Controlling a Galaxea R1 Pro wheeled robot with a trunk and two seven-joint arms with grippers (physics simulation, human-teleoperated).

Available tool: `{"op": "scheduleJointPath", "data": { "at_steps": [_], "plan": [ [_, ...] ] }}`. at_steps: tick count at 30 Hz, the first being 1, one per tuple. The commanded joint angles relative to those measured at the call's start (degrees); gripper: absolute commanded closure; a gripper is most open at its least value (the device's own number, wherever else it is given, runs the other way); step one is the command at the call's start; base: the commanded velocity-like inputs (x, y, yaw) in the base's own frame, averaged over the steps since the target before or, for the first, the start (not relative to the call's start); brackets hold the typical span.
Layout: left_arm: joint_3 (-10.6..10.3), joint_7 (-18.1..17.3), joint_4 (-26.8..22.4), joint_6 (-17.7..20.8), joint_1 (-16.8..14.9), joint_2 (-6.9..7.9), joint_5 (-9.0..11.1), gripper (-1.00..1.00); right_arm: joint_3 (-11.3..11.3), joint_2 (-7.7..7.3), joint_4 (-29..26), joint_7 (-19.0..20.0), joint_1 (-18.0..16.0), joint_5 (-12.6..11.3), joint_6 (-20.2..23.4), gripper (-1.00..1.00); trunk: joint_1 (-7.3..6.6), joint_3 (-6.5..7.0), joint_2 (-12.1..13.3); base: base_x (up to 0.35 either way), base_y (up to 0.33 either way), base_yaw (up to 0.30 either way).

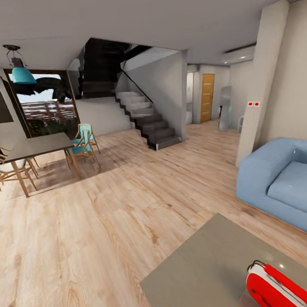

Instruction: Turn on the radio receiver that's on the table in the living room.

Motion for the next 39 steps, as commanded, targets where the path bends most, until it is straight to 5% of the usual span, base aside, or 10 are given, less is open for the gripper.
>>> {"op": "scheduleJointPath", "data": {
  "at_steps": [1,39],
  "plan": [
    [0.0,0.0,0.0,0.0,0.0,0.00,0.0,-1.00,0.0,0.00,0.0,0.0,0.0,0.0,0.0,-1.00,0.00,0.00,0.0,0.001,0.000,-0.268],
    [0.0,0.0,0.0,0.0,0.0,-0.07,0.0,-1.00,0.0,0.00,0.0,0.2,0.0,0.0,0.0,-1.00,0.00,0.00,0.0,0.000,0.000,-0.281]
  ]
}}
